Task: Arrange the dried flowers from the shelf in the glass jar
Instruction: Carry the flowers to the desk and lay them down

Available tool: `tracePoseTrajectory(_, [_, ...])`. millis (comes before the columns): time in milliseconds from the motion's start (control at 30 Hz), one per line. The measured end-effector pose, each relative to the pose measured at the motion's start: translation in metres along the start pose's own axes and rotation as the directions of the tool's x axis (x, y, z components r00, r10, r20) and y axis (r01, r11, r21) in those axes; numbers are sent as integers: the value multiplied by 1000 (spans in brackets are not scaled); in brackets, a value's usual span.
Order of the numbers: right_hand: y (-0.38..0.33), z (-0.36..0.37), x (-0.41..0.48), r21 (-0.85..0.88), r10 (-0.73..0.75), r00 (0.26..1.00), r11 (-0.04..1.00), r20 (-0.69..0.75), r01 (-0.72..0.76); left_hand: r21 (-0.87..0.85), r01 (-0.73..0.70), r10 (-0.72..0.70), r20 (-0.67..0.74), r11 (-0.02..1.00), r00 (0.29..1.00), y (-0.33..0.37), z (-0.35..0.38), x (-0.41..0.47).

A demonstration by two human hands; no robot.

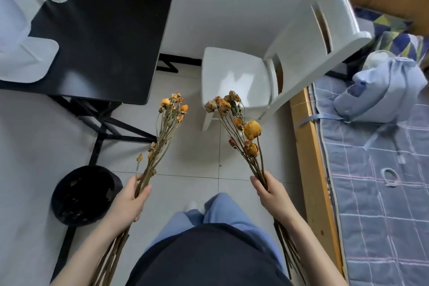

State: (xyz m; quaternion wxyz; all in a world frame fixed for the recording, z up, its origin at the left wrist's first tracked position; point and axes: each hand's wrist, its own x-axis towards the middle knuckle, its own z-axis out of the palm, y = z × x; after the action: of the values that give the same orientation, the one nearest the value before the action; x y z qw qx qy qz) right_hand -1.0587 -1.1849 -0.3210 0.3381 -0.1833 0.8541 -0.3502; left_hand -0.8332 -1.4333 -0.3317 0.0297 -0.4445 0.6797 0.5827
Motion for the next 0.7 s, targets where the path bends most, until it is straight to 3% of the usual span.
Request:
tracePoseTrajectory(367, [-52, -47, 178, -69, -58, 989, 995, 134, 67, -90, 55, -67, -134, 994, 989, 75, 0, 108])
tracePoseTrajectory(700, [-137, -105, 340, -172, -180, 920, 952, 347, 252, -223, 48, -111, -279, 974, 954, 164, 3, 193])
